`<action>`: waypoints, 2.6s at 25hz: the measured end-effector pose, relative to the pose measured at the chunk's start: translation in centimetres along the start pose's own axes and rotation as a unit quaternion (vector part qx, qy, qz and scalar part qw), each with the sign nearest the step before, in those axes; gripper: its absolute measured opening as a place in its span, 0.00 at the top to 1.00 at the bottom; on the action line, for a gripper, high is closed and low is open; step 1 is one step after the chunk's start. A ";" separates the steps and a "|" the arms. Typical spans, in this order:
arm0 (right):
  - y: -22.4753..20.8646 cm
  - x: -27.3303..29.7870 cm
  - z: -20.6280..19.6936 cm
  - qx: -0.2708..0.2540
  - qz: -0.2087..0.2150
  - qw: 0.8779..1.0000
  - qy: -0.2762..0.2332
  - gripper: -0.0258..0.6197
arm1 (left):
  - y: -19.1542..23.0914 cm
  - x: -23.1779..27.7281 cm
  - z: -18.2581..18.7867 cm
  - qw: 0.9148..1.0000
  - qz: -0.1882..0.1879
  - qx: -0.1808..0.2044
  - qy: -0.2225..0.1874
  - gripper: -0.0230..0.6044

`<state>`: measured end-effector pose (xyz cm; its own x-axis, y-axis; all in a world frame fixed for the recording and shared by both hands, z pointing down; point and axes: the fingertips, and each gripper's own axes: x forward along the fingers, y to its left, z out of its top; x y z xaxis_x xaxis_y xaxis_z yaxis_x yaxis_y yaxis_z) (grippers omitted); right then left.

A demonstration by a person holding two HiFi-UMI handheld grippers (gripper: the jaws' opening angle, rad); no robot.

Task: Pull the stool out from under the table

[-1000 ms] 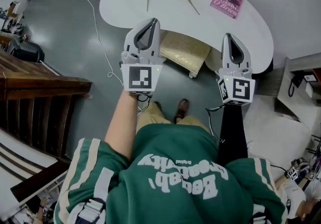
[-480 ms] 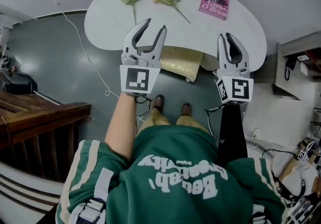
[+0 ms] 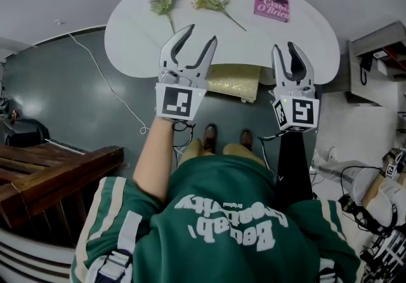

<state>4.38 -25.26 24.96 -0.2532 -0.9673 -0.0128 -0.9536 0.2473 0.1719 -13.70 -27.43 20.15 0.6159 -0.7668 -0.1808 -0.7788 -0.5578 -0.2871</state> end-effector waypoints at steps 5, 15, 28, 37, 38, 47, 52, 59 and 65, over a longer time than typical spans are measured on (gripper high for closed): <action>1.4 -0.2 -1.5 0.003 -0.015 1.000 0.014 0.68 | 0.7 -0.3 -0.8 1.000 -0.025 0.008 -0.010 0.65; 3.5 -0.6 -7.6 0.023 -0.015 0.997 0.075 0.60 | -0.5 -0.4 -5.9 0.998 -0.064 0.015 0.001 0.65; 4.3 -3.3 -21.8 0.041 0.036 0.986 0.155 0.57 | -7.1 -1.5 -18.2 0.992 -0.099 -0.015 0.078 0.65; 4.2 -9.3 -32.2 0.046 0.042 0.981 0.183 0.53 | -12.4 -6.1 -26.5 0.988 -0.065 -0.058 0.125 0.62; 4.2 -9.9 -33.3 0.049 0.041 0.981 0.184 0.52 | -13.0 -6.5 -27.3 0.988 -0.059 -0.069 0.126 0.62; 4.3 -14.0 -42.3 0.065 0.025 0.976 0.208 0.50 | -16.6 -11.0 -35.2 0.981 -0.017 -0.098 0.166 0.58; 4.9 -14.3 -47.9 0.063 0.030 0.973 0.219 0.48 | -18.2 -11.8 -41.7 0.977 -0.020 -0.122 0.176 0.49; 3.9 -11.9 -57.2 0.066 0.023 0.971 0.229 0.44 | -19.5 -11.4 -52.8 0.968 -0.029 -0.107 0.225 0.48; 3.6 -9.4 -64.8 0.064 0.026 0.966 0.249 0.41 | -18.3 -11.9 -61.3 0.960 -0.026 -0.100 0.259 0.46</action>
<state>13.89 -18.88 89.55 -0.2221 -0.8521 0.4740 -0.9619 0.2708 0.0362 -14.09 -27.53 85.20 0.5522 -0.7629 0.3361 -0.7884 -0.6090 -0.0870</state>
